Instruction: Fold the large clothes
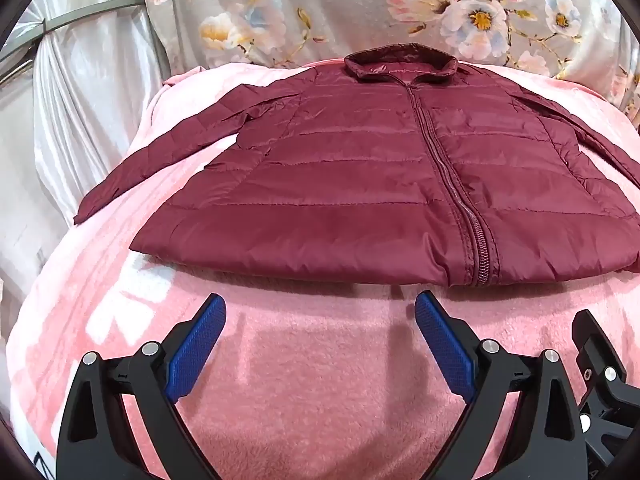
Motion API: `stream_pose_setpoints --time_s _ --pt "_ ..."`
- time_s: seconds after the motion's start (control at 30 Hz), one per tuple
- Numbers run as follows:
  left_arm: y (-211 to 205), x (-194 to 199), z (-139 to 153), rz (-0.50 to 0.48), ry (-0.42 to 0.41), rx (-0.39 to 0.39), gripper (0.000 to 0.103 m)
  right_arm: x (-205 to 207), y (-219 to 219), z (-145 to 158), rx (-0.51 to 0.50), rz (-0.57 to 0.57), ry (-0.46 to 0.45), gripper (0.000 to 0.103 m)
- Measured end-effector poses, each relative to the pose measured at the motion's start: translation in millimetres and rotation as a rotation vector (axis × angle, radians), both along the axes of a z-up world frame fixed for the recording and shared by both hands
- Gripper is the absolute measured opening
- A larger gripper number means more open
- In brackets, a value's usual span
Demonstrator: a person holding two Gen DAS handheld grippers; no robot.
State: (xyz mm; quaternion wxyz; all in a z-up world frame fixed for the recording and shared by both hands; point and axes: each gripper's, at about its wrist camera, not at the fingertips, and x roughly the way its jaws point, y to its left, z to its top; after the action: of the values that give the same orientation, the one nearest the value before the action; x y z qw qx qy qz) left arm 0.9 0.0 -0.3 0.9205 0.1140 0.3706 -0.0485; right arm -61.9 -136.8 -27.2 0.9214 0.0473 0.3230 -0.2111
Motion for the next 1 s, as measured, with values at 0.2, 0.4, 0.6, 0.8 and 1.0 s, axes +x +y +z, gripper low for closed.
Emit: stream_pose_setpoints --time_s 0.2,0.4,0.6,0.8,1.0 --pt "5 -2 2 -0.001 -0.021 -0.011 0.093 1 0 -1 0.001 -0.001 0.011 0.098" --pt "3 -9 0 -0.001 -0.02 -0.015 0.093 0 7 -2 0.0 0.001 0.009 0.098" --pt "-1 -6 4 -0.003 -0.023 -0.007 0.093 -1 1 -1 0.005 0.003 0.004 0.098" --pt "-1 -6 4 -0.003 -0.026 -0.009 0.093 -3 1 -1 0.005 0.005 0.001 0.098" --pt "1 -6 7 0.0 -0.018 -0.001 0.093 -6 -1 2 0.021 0.004 0.006 0.098"
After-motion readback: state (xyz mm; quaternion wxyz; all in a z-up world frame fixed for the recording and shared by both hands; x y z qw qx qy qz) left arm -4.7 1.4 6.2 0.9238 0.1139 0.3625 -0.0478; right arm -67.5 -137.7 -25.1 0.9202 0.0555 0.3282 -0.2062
